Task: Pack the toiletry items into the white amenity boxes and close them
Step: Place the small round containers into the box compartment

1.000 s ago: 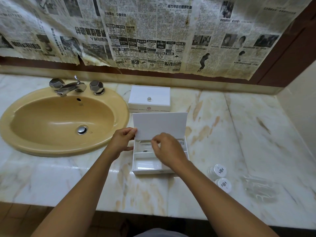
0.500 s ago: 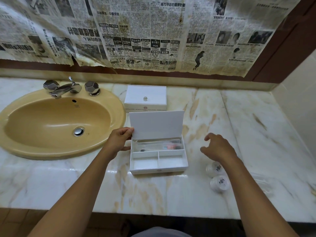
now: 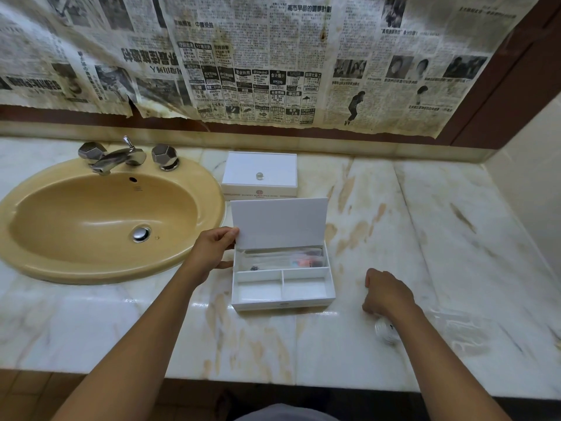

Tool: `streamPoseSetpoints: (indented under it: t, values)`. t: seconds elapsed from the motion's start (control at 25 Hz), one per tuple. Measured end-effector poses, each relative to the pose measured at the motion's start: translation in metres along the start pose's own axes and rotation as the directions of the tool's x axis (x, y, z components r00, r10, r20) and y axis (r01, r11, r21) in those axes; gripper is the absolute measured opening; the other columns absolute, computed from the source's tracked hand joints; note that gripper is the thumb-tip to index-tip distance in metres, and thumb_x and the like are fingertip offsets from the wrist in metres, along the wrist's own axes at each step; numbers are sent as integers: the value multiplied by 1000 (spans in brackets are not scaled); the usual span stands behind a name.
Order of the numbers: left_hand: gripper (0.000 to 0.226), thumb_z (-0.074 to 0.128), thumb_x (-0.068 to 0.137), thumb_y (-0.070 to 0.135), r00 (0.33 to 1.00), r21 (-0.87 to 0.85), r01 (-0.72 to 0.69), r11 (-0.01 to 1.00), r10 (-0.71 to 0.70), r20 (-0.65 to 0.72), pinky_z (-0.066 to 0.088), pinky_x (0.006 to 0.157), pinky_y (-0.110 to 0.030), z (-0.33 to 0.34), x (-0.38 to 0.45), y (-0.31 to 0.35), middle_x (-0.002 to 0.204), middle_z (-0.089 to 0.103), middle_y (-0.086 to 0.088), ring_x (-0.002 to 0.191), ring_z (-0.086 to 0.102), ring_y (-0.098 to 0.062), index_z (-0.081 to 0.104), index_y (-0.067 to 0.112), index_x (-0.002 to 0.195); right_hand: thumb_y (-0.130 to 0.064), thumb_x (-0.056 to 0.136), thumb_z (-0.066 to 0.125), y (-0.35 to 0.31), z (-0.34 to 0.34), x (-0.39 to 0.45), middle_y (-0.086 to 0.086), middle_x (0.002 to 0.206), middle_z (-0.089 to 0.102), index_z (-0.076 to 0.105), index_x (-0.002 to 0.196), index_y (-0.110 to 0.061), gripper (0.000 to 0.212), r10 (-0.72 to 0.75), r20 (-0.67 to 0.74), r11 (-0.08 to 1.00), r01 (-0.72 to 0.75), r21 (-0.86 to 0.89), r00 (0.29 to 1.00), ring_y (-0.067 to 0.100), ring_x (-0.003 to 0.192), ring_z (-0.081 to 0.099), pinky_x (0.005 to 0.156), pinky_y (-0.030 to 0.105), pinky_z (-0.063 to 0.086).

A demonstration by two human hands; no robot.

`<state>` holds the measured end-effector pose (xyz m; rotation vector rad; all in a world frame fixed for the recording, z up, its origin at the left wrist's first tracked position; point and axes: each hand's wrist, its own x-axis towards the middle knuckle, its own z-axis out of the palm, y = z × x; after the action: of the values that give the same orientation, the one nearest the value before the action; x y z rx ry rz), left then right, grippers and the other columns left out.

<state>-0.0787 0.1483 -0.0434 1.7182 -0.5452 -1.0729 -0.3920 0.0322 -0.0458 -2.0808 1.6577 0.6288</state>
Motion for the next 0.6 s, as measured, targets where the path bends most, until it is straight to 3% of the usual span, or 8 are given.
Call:
streamPoseSetpoints:
  t: [0.32, 0.6]
  values:
    - [21, 55, 99, 28, 1000, -3, 10, 1000, -10, -11, 56, 58, -27, 0, -1, 1, 94, 73, 2, 90, 69, -7, 71, 17, 93, -19, 75, 68, -20, 6, 9, 3, 100, 50, 56, 101, -15, 29, -116, -158, 987, 132, 95, 981, 21, 85, 55, 64, 25, 40]
    - [20, 54, 100, 27, 1000, 2, 2, 1000, -2, -13, 55, 56, -25, 1, -4, 3, 94, 72, 1, 88, 68, -6, 70, 18, 92, -28, 76, 69, -39, 11, 19, -2, 98, 50, 53, 100, -22, 29, -248, -292, 922, 318, 223, 924, 20, 91, 53, 71, 29, 45]
